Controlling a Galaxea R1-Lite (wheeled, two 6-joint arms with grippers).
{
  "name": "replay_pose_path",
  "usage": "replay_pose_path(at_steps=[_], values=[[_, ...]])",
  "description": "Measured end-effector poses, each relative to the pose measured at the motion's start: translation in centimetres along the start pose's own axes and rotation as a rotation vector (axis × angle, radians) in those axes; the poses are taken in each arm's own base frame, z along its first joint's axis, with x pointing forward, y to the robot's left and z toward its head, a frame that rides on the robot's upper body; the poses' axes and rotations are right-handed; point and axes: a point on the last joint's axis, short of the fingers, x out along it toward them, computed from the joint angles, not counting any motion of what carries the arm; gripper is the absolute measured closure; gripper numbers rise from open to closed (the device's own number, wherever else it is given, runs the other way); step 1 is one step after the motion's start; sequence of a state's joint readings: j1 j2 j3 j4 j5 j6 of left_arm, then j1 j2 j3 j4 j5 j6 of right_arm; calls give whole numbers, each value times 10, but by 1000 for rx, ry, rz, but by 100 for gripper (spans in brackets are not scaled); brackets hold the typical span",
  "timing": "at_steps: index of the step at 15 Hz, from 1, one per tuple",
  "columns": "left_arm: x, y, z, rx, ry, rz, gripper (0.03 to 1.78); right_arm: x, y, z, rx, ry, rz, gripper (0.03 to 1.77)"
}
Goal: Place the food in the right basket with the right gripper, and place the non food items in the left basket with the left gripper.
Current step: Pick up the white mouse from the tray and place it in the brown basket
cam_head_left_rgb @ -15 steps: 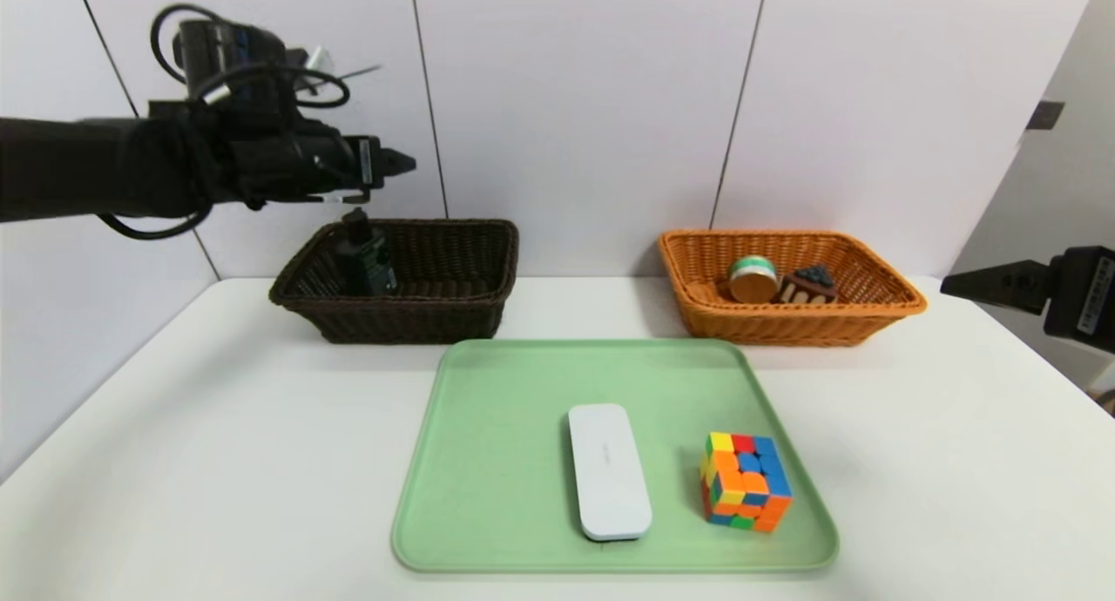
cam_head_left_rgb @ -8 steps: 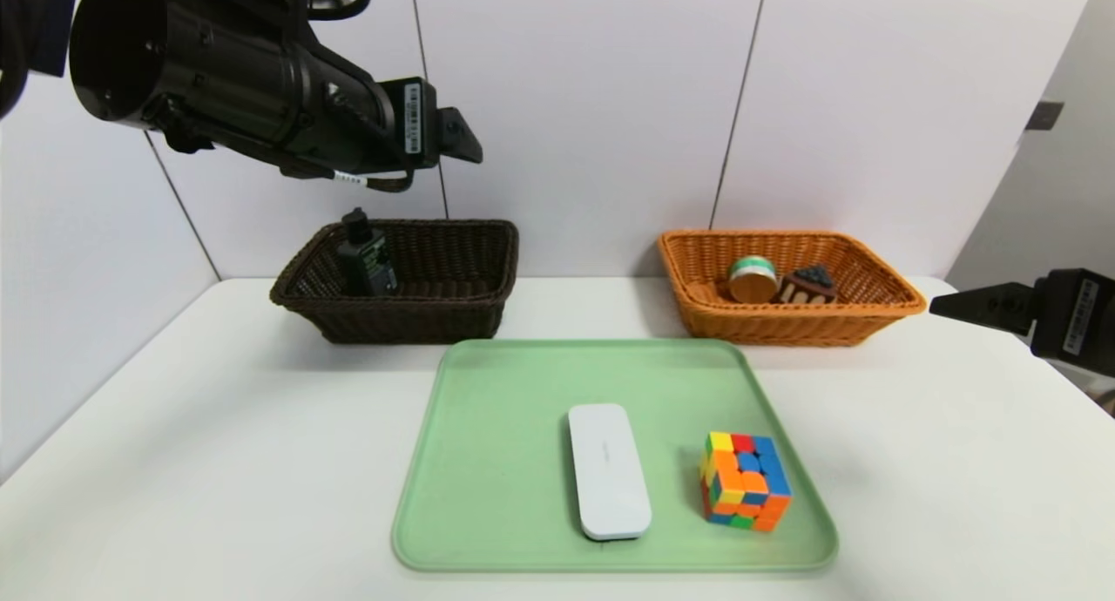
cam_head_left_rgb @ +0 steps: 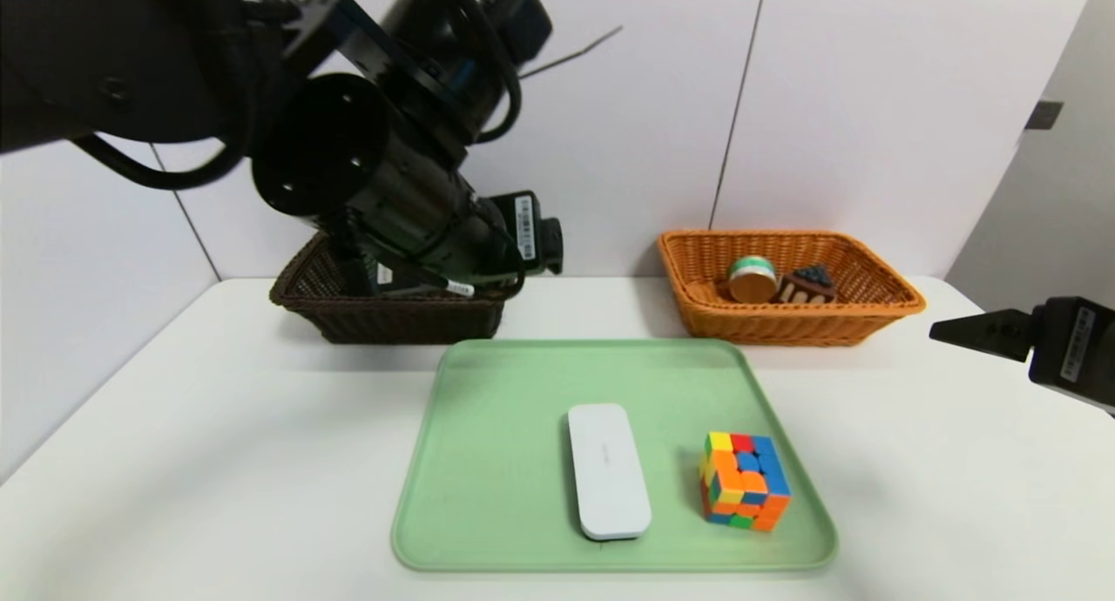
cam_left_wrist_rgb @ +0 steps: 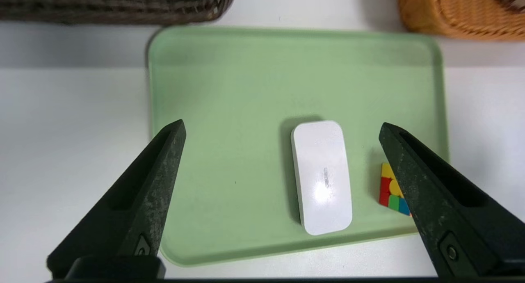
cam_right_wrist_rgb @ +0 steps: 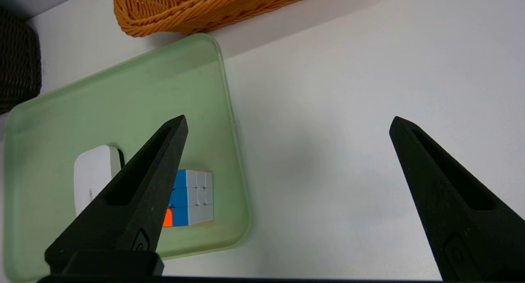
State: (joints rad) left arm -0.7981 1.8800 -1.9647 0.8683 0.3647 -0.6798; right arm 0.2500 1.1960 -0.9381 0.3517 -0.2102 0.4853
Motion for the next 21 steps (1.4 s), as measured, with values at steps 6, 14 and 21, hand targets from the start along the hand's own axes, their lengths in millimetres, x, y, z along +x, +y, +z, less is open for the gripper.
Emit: replay_pose_path(at_steps=[6,14,21], values=[[56,-34,-45,15,204,42,12,4,-2,-5,-6,23,-7,10],[97,-45,-67,45,275,74,12,5,-3,-8,14,34,-9,10],[101,-59,-86,93,305,66,12,5,-3,-8,14,35,-9,10]])
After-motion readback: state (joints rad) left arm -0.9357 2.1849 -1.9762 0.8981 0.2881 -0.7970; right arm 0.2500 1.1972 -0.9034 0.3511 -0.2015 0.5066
